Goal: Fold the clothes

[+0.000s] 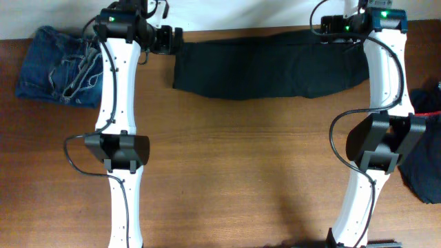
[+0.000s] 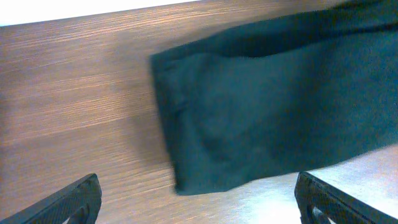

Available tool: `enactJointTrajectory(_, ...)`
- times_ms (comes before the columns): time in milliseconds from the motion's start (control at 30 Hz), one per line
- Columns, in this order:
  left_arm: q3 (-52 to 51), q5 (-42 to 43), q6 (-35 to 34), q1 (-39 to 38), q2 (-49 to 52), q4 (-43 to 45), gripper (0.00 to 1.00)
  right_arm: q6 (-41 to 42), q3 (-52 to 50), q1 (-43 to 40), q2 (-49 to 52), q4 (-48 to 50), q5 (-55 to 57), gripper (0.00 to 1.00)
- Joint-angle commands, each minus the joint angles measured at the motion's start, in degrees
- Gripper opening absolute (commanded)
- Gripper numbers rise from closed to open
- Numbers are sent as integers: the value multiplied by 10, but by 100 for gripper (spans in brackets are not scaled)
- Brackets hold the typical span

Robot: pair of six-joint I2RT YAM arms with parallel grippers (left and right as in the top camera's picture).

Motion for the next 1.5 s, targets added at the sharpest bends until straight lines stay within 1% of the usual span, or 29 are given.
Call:
enactJointTrajectory(0, -4, 86, 10, -37, 47, 28, 99, 2, -29, -3, 25, -2, -35, 84)
enactJointTrajectory(33, -4, 94, 10, -45, 61, 39, 99, 2, -34, -3, 28, -1, -35, 73)
enactJointTrajectory(67, -4, 108, 10, -55, 78, 54, 99, 2, -39, -3, 32, 0, -35, 54)
enactJointTrajectory(100, -4, 113, 10, -60, 86, 62, 99, 3, -43, -3, 37, 3, -36, 41)
enactJointTrajectory(167, -4, 122, 10, -78, 120, 87, 99, 2, -45, -3, 48, 4, -48, 21)
enactJointTrajectory(200, -4, 121, 10, -84, 131, 94, 89, 2, -46, -3, 52, 5, -49, 16)
enactJointTrajectory(233, -4, 121, 9, -91, 147, 105, 70, 3, -47, -3, 58, 12, -51, 7)
enactJointTrajectory(267, -4, 121, 6, -93, 155, 111, 62, 3, -48, -3, 64, 17, -51, 4)
enactJointTrajectory(333, -4, 119, 5, -95, 171, 120, 52, 2, -48, -3, 70, 26, -50, 4)
enactJointTrajectory(367, -4, 120, 5, -95, 175, 121, 50, 2, -48, -3, 74, 33, -50, 4)
enactJointTrajectory(400, -4, 118, 6, -91, 183, 122, 45, 2, -48, -4, 76, 40, -50, 4)
enactJointTrajectory(467, -4, 111, 6, -83, 190, 122, 40, 2, -49, -4, 82, 52, -48, 4)
enactJointTrajectory(533, -4, 95, 6, -71, 196, 122, 37, 2, -49, -6, 92, 61, -46, 4)
enactJointTrajectory(633, -4, 89, 6, -48, 208, 108, 37, 3, -49, -13, 114, 65, -31, 4)
enactJointTrajectory(733, -4, 74, 6, -26, 211, 87, 37, 7, -50, -26, 130, 51, 18, 4)
enactJointTrajectory(800, -4, 47, 6, -17, 211, 71, 37, 7, -50, -36, 135, 38, 21, 4)
enactJointTrajectory(867, -4, 37, 6, -11, 211, 57, 37, 8, -50, -43, 138, 33, 21, 4)
enactJointTrajectory(1067, -4, 37, 7, -8, 211, 26, 37, 9, -54, -54, 143, 22, 21, 4)
enactJointTrajectory(1133, -4, 37, 7, -9, 211, 0, 37, 9, -58, -55, 143, 11, 23, 4)
enactJointTrajectory(1167, -4, 30, 6, -8, 211, -10, 38, 9, -60, -56, 143, 6, 25, 4)
enactJointTrajectory(1233, -4, 3, 6, -8, 211, -26, 43, 9, -63, -56, 143, -3, 34, 4)
enactJointTrajectory(1267, -4, -36, 5, -8, 211, -44, 48, 25, -65, -56, 143, -10, 64, 4)
enactJointTrajectory(1300, -4, -54, 5, -8, 211, -55, 49, 42, -65, -56, 143, -14, 86, 4)
enactJointTrajectory(1367, -4, -86, 5, -8, 211, -80, 49, 65, -65, -56, 143, -27, 116, 4)
enactJointTrajectory(1433, -4, -91, 3, -8, 211, -101, 44, 80, -65, -56, 143, -47, 118, 4)
enactJointTrajectory(1467, -4, -91, 3, -8, 211, -110, 43, 83, -65, -56, 143, -57, 118, 4)
